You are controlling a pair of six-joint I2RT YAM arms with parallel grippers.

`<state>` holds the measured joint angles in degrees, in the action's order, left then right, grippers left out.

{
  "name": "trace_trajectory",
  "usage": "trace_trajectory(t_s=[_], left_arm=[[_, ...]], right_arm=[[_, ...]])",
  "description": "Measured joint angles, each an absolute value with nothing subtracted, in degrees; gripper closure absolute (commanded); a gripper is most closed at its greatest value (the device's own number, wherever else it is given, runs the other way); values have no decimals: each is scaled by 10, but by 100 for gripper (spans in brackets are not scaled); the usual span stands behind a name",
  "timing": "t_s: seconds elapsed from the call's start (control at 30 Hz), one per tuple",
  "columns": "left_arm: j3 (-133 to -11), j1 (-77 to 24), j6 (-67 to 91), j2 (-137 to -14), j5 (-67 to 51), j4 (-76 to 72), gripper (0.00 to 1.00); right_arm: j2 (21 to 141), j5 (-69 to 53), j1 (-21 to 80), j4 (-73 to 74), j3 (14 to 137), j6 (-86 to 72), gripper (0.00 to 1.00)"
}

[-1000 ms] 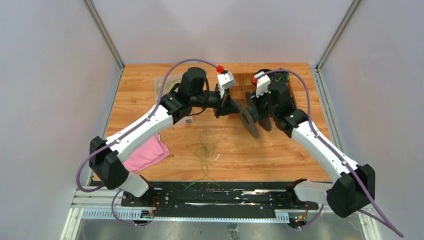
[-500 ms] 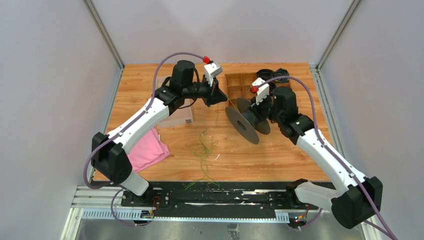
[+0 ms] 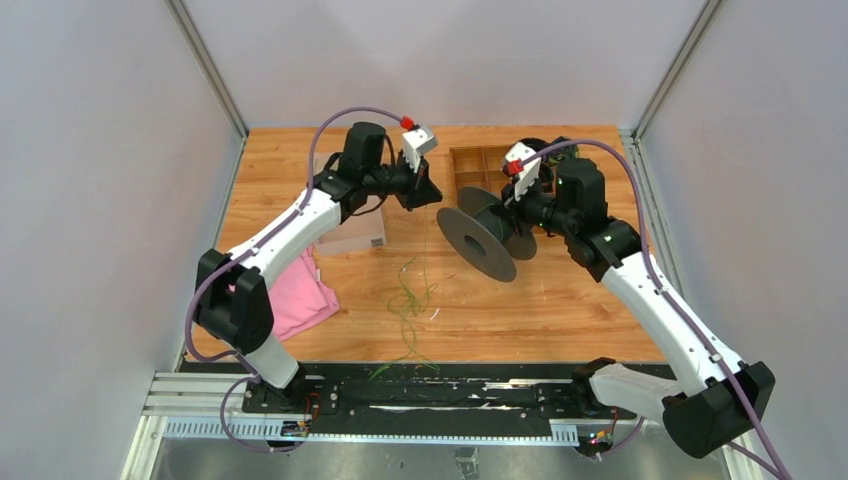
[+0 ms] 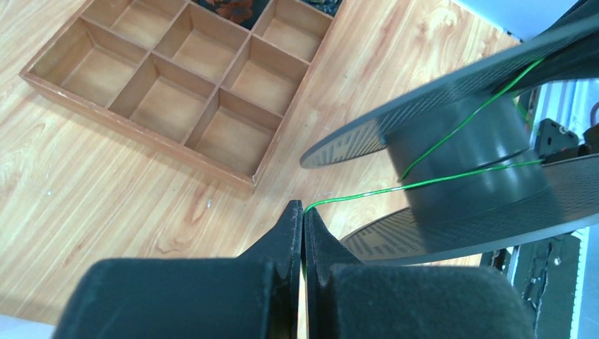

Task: Wrap the cables
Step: Wrap the cable around the cable reel.

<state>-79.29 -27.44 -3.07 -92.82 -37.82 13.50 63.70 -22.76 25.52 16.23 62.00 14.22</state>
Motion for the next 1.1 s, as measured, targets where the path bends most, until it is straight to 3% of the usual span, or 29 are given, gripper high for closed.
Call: trace_trajectory(t_s=[0.33,0.77,1.1], left_arm=[[-747,-275,-33,-930,-371,95,90],[-669,-260,46,-947,-359,22,62],[-630,-270,85,-950,-368,-18,57]], right_arm=[[661,-256,238,193,690,102,99],[678,-244,228,230,776,36,99],[702,-199,221,252,821,3,99]])
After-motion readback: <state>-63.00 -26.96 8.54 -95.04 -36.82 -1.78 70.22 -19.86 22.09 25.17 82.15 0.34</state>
